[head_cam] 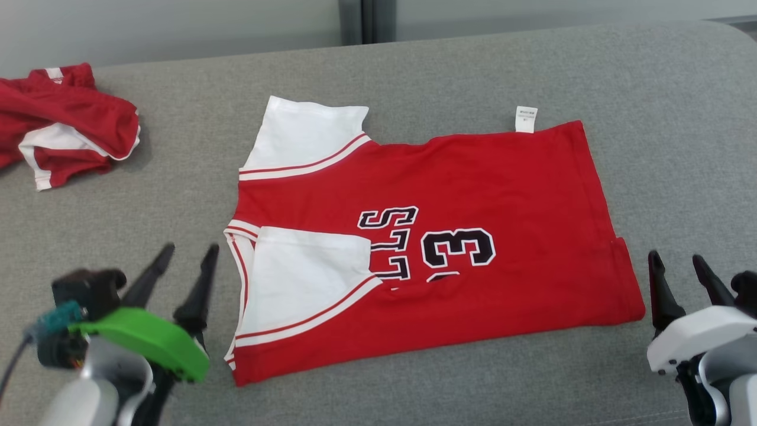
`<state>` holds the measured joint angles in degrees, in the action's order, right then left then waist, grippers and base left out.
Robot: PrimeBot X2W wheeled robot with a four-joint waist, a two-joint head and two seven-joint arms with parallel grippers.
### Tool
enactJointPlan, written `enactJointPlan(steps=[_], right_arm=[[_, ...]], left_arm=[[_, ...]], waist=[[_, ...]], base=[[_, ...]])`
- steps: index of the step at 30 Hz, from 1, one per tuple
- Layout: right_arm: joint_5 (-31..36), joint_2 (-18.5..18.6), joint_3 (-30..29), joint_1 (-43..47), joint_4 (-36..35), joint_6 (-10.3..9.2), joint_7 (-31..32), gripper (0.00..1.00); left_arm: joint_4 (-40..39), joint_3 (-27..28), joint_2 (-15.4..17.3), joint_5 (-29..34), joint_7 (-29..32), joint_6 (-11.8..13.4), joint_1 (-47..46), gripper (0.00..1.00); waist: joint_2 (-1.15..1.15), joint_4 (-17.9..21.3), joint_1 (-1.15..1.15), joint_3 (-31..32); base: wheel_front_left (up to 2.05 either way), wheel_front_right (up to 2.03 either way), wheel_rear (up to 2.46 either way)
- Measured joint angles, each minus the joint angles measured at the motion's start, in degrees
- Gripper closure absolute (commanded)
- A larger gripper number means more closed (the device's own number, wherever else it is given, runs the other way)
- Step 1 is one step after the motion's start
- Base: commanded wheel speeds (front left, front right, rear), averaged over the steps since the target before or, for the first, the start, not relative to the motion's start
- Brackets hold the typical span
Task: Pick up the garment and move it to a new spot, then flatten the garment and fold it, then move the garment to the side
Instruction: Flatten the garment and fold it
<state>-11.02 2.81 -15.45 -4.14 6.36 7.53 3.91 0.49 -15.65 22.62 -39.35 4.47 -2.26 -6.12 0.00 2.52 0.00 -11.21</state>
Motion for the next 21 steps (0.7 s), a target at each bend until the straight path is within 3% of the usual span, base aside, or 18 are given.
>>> enactJointPlan(steps=[7, 15, 21], right_arm=[[1.02, -0.01, 4.17, -6.96, -3.37, 0.00, 0.62, 0.00], [0.75, 0.00, 11.04, -14.30, -4.12, 0.00, 0.83, 0.00], [-0.22, 0.01, 14.15, -17.94, -3.02, 0.00, -0.67, 0.00]], left_arm=[[-0.45, -0.67, 7.79, 2.34, 8.82, -3.47, -20.04, 0.00], [7.64, -4.02, 10.16, 1.93, 18.97, -4.79, -40.42, 0.00], [15.75, -7.20, 11.48, 1.96, 24.54, -4.89, -48.06, 0.00]], waist=[[0.00, 1.93, 0.00, -4.03], [0.00, 5.35, 0.00, -10.48], [0.00, 8.71, 0.01, -15.68]], base=[[0.00, 0.00, 0.00], [0.00, 0.00, 0.00], [0.00, 0.00, 0.00]])
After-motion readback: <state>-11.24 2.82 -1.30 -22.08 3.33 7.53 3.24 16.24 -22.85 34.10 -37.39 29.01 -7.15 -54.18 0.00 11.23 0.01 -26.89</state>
